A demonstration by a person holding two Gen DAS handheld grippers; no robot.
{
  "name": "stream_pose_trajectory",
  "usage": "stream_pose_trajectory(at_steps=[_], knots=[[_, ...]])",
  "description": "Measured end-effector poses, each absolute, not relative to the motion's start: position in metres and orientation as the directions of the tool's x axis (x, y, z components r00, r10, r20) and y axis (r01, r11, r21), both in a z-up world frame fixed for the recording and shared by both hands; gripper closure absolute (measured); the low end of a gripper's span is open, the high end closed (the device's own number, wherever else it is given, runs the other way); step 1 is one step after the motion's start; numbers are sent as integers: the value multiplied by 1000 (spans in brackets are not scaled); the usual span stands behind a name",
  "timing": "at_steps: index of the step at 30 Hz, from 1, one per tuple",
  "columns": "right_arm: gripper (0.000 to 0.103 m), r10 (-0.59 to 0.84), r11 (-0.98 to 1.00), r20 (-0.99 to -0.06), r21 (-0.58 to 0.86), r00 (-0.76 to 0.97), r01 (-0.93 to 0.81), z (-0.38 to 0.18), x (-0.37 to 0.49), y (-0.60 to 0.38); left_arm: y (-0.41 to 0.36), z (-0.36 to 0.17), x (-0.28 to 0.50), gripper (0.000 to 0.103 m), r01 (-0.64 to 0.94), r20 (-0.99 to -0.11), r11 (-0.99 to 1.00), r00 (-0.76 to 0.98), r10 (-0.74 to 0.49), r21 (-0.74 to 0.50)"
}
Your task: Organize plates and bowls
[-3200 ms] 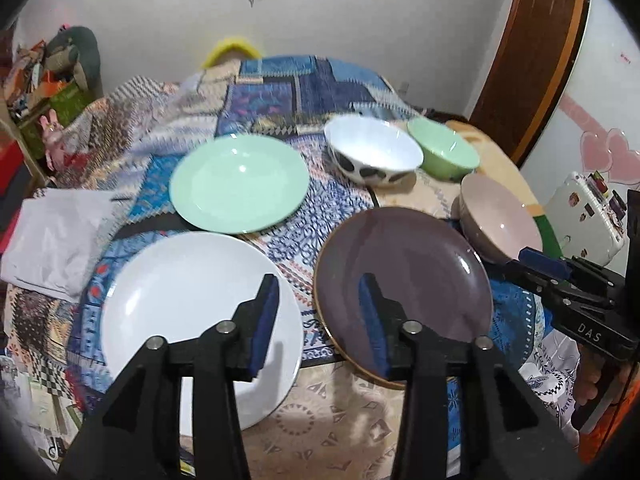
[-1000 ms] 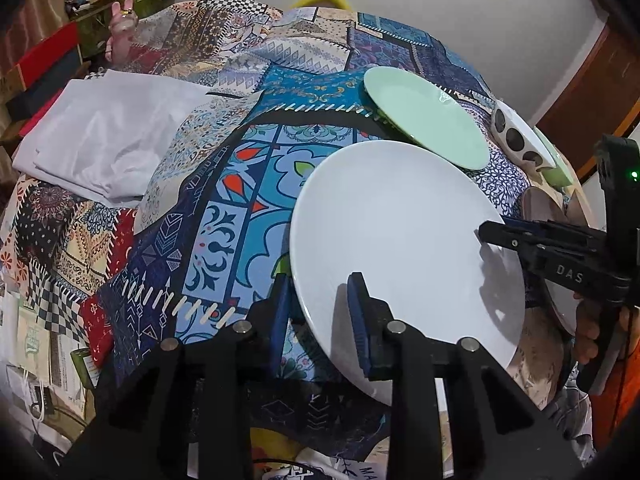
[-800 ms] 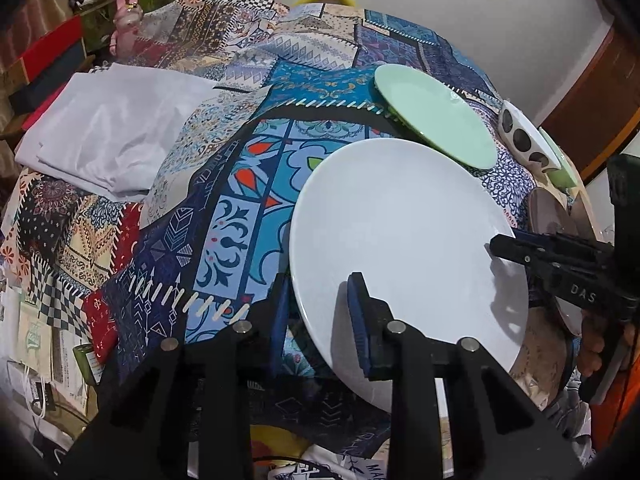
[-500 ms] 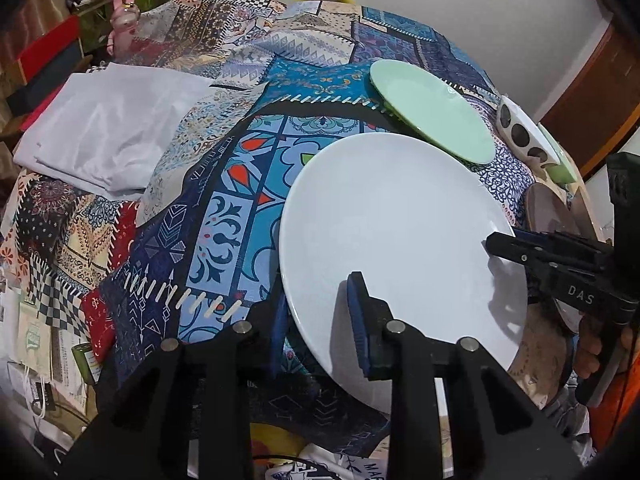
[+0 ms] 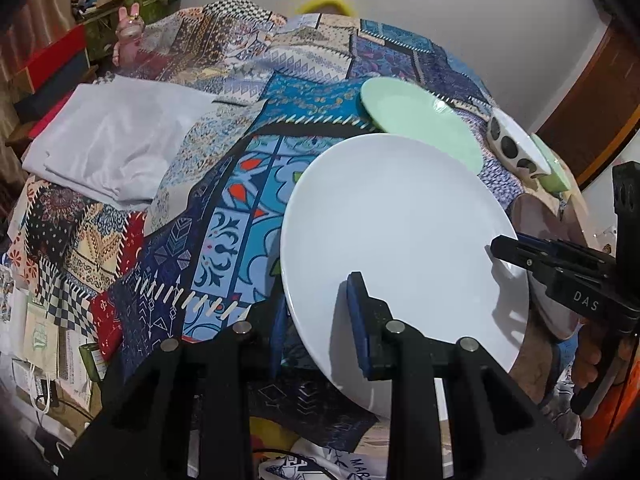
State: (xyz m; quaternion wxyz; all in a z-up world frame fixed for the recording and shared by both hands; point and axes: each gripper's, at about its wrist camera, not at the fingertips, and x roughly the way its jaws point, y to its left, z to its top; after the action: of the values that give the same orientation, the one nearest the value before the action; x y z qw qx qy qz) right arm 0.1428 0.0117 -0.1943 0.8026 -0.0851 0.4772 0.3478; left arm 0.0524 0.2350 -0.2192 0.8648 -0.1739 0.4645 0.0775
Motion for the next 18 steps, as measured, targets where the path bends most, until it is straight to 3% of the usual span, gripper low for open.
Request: stream_pose_trajectory(at_steps=[18], knots=[[79, 464, 809, -776, 173, 428, -562, -158, 136, -58, 170, -178, 71, 75, -179, -783, 960, 620, -60, -215]])
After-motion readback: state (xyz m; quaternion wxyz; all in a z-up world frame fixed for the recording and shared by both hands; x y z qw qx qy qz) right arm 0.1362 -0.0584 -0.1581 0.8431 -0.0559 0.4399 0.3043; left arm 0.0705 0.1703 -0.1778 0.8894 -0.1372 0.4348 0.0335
